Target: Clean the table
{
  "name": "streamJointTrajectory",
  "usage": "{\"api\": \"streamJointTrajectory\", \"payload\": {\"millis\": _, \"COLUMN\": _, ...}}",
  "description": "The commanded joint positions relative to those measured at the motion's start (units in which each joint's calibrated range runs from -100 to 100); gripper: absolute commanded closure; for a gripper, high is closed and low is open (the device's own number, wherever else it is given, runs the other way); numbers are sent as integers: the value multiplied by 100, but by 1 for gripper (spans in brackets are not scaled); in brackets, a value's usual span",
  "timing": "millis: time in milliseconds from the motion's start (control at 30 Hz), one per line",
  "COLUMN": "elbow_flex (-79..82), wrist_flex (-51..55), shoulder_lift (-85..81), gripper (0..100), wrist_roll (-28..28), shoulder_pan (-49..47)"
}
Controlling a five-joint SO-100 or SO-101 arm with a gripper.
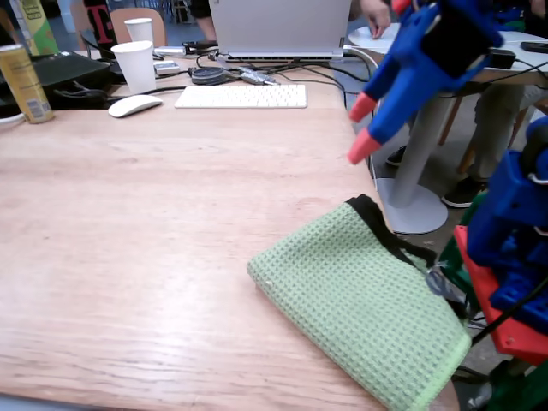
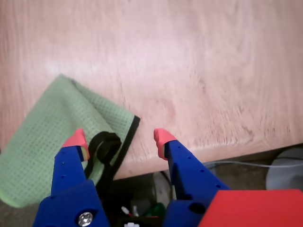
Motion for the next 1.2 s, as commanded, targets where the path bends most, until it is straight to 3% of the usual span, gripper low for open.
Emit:
{"api": "streamJointTrajectory", "payload": {"millis": 0, "elbow_flex": 254, "wrist_flex": -76, "shoulder_lift": -151, "gripper": 73, "wrist_roll": -5, "shoulder_pan": 246}}
{"api": "streamJointTrajectory", "payload": {"millis": 167, "elbow_flex": 820, "wrist_flex": -84, "shoulder_lift": -1129, "gripper": 100, "wrist_roll": -640, "shoulder_pan": 449}}
{"api": "streamJointTrajectory", "payload": {"millis": 300, "elbow_flex": 2094, "wrist_flex": -872, "shoulder_lift": -1746, "gripper": 100, "wrist_roll": -1118, "shoulder_pan": 449}}
{"api": "streamJointTrajectory", "payload": {"millis": 500, "elbow_flex": 4765, "wrist_flex": -2251, "shoulder_lift": -3307, "gripper": 100, "wrist_roll": -1221, "shoulder_pan": 449}}
{"api": "streamJointTrajectory", "payload": {"millis": 667, "elbow_flex": 4850, "wrist_flex": -2243, "shoulder_lift": -3530, "gripper": 100, "wrist_roll": -1612, "shoulder_pan": 466}}
{"api": "streamJointTrajectory", "payload": {"millis": 1167, "elbow_flex": 4841, "wrist_flex": -2243, "shoulder_lift": -3530, "gripper": 100, "wrist_roll": -1563, "shoulder_pan": 449}}
